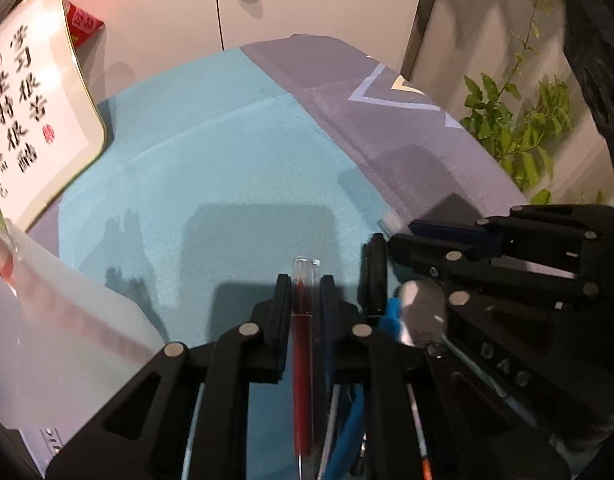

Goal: Organize stationery
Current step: 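Lift the held pens with left tool while right tool lifts the gel pen toward the cup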

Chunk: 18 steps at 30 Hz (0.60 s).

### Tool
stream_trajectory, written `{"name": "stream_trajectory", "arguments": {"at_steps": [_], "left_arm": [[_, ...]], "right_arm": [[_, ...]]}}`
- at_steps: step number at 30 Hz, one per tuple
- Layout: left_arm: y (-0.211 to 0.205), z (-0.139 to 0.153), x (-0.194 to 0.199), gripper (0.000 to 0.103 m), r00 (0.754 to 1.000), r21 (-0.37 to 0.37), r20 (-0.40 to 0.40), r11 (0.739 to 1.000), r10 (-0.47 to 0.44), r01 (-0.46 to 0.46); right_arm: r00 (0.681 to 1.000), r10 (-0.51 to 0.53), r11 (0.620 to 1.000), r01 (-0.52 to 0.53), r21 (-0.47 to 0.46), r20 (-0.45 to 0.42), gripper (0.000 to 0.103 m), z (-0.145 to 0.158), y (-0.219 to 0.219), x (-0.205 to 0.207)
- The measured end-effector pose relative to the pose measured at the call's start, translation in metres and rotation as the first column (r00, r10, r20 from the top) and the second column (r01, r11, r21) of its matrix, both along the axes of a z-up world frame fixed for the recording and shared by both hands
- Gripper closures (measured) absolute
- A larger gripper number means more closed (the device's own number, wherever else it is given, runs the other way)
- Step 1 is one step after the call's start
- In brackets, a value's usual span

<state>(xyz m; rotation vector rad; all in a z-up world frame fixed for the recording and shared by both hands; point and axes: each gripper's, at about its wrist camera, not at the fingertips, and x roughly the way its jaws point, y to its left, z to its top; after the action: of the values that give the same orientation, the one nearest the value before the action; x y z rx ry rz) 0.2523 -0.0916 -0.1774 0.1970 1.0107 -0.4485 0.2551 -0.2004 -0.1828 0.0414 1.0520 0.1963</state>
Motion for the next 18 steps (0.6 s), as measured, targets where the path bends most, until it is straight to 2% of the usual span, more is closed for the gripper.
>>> {"name": "stream_trajectory", "arguments": {"at_steps": [5,10,18], "left_arm": [[0.011,0.021,-0.01,0.091,0.999,-0.075,0.031,0.997,0.021,-0.018],[0.02,0.056,-0.035,0.091,0.992,-0.119,0.126,0.993,0.021,-0.005],[0.048,0.091,-0.067,0.091,0.977,-0.203,0.207,0.979,0.051,-0.008]], "right_arm": [[0.996,-0.021,1.0,0.02,0.01,0.09,0.093,0.027,-0.007,-0.02],[0.984,-0.021,1.0,0.02,0.008,0.178,0.093,0.057,-0.006,-0.046],[0.961,-0.013,1.0,0.015,-0.005,0.278,0.093,0.089,0.004,-0.078]]}}
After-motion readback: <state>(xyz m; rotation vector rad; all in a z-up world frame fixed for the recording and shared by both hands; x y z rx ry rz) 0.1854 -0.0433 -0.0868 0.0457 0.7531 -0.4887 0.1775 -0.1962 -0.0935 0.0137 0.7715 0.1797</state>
